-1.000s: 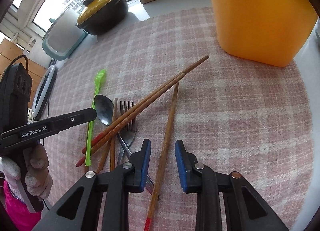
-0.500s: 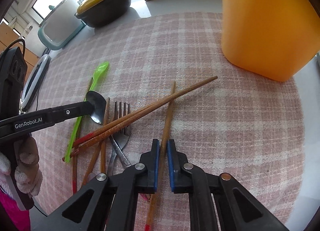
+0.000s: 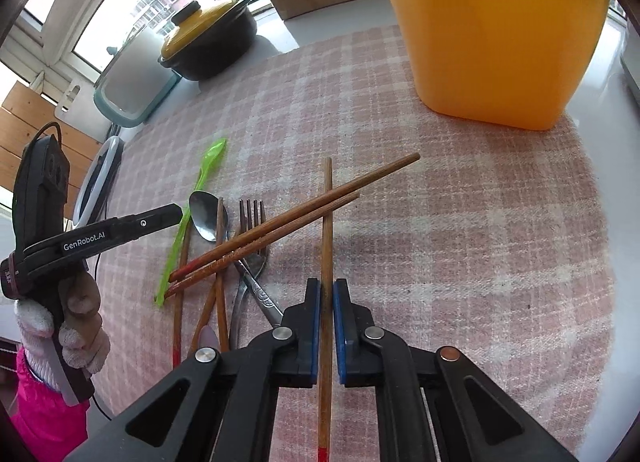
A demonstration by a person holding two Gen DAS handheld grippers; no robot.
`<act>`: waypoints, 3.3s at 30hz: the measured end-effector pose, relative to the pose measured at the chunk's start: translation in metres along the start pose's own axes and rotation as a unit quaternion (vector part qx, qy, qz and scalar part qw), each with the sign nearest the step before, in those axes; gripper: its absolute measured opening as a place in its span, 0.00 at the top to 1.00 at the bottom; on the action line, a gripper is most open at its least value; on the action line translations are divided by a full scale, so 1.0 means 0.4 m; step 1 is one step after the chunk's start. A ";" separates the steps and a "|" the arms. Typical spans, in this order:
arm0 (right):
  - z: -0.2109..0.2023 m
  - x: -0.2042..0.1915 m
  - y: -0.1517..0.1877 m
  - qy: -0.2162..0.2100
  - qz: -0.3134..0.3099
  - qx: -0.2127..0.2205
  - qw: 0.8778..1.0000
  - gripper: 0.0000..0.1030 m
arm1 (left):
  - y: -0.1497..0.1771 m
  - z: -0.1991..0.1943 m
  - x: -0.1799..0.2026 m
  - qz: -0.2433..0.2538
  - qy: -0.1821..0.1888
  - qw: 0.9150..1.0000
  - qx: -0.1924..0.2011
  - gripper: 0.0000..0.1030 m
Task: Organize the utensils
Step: 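Lift the green spoon with the left gripper while the right gripper carries the chopstick toward the yellow container, then lower the green spoon into the yellow container and open the left gripper while the right releases the chopstick there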
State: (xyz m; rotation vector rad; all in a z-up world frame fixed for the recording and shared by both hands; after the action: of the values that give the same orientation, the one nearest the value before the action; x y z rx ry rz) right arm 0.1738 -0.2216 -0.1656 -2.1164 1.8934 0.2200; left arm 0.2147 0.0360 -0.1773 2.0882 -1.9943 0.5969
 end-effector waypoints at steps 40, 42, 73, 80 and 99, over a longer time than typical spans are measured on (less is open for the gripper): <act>-0.120 0.085 0.014 0.030 0.022 0.063 0.997 0.96 | -0.184 -0.120 0.107 0.073 -0.065 0.992 0.082 0.77; -0.142 0.083 0.018 0.038 0.018 0.077 0.996 0.96 | -0.179 -0.146 0.119 0.079 -0.062 0.990 0.096 0.77; -0.489 0.117 -0.166 0.015 0.026 0.300 0.954 0.96 | -0.277 -0.267 0.478 0.100 0.061 0.960 0.254 0.77; -0.521 0.134 -0.230 0.022 0.028 0.324 0.945 0.96 | -0.334 -0.236 0.559 0.095 0.061 0.951 0.289 0.77; -0.550 0.237 -0.328 0.006 0.081 0.401 0.912 0.96 | -0.405 -0.140 0.611 0.076 0.020 0.939 0.335 0.77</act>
State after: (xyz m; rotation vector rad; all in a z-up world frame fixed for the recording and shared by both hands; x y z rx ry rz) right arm 0.2979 -0.3685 0.0287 -1.4033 1.7344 -0.4684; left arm 0.3692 -0.1514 -0.0039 2.2201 -2.1427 1.5158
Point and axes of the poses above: each gripper's, at about its wrist camera, not at the fingertips, and z roughly the way its jaws point, x to its right, y to its underside, the point moved 2 cm from there along z, roughly the way its jaws point, and after that the axes turned 8 degrees about -x, right-handed, at the moved point
